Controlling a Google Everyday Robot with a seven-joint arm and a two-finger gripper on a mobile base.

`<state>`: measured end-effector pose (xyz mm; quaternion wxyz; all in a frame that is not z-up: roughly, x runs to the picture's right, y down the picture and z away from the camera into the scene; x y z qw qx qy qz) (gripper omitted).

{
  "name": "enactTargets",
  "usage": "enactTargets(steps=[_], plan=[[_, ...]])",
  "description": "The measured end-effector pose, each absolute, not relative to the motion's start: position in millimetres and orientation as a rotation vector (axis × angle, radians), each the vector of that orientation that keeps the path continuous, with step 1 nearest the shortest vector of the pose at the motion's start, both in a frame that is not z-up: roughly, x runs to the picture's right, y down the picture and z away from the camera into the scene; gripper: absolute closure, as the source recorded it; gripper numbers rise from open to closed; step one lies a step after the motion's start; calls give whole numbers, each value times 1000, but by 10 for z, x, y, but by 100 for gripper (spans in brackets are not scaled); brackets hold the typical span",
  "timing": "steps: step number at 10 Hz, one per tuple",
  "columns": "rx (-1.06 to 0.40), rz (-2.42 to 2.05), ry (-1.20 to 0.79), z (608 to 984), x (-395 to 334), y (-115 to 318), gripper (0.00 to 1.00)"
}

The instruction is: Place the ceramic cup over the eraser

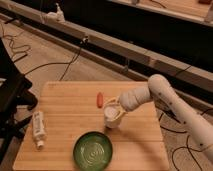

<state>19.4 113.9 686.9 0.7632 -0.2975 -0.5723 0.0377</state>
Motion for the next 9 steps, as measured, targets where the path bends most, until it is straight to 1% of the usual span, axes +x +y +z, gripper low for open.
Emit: enactTargets(steps=[2, 4, 5, 7, 9], plan=[[-668, 95, -1262, 7002, 158, 1159, 73], [-701, 113, -1278, 7185, 130, 1208, 49], [-714, 119, -1282, 7248, 119, 1238, 42], [-751, 142, -1289, 7431, 90, 1345, 24], [-755, 146, -1290, 7462, 89, 1357, 22]])
